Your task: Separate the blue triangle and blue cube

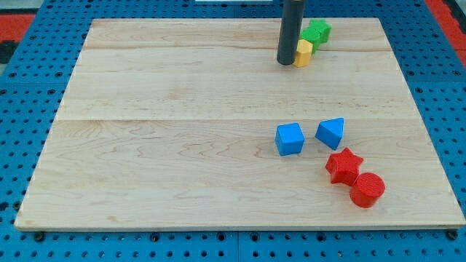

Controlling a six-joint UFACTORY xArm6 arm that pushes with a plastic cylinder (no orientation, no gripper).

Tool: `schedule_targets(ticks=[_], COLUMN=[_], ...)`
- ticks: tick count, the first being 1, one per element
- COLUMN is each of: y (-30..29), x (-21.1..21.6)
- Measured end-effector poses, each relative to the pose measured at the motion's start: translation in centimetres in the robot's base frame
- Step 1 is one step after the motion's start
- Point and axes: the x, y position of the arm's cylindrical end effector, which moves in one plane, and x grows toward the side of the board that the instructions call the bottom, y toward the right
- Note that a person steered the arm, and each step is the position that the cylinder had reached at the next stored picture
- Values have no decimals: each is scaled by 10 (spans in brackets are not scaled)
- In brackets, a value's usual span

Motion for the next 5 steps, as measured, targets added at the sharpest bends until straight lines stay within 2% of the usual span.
schedule_targets(ticks=[2, 5], y=[8, 44], x=[17, 20])
